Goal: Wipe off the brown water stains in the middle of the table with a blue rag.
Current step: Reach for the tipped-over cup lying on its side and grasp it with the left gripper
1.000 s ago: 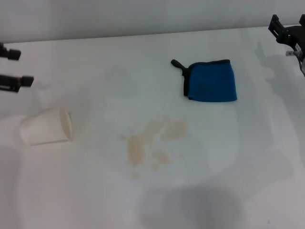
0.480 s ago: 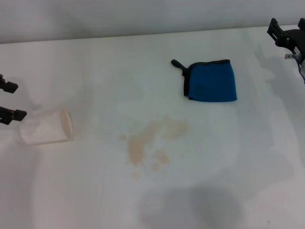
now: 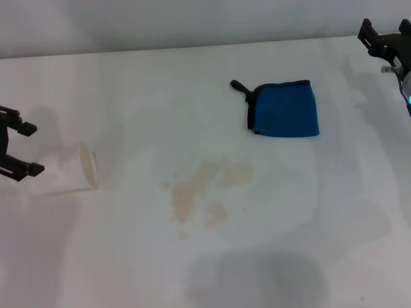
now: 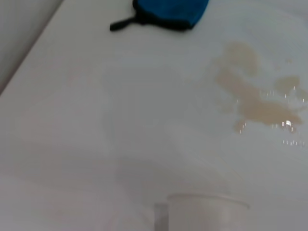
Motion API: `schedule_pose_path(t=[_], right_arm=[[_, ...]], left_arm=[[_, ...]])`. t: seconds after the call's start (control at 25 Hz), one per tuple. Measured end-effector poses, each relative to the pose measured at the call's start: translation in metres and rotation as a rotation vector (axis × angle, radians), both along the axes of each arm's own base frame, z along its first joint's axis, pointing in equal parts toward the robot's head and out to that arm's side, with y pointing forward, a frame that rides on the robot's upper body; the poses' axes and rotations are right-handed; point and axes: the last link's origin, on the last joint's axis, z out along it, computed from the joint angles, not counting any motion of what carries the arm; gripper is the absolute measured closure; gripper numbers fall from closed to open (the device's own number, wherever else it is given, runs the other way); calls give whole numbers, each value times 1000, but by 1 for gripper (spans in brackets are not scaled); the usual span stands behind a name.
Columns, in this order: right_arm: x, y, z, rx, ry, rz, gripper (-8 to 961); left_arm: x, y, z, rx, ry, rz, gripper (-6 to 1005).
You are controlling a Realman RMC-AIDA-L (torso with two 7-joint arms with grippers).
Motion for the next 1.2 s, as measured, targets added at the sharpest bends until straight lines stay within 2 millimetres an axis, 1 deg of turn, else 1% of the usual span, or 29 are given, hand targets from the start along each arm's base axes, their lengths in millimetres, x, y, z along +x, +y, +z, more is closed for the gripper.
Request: schedule_pose_path(t=[0.24, 0.52, 0.68, 0.76, 1.04, 1.2], right_arm=[[2, -2, 0, 4, 20, -6, 140], [3, -2, 0, 5, 27, -8, 141], [2, -1, 0, 5, 27, -6, 142], [2, -1, 0, 5, 27, -6, 142], [1, 0, 1, 9, 26, -2, 143], [0, 1, 2, 11, 25, 1, 144]], left_arm=[[-5, 3, -3, -5, 74, -19, 173], [0, 5, -18, -42, 75, -78, 176], [-2, 8, -26, -44, 96, -97, 183], [-4, 9, -30, -48, 113, -103, 186], [-9, 10, -62, -51, 151, -157, 198], [-8, 11, -71, -56, 156, -171, 205]])
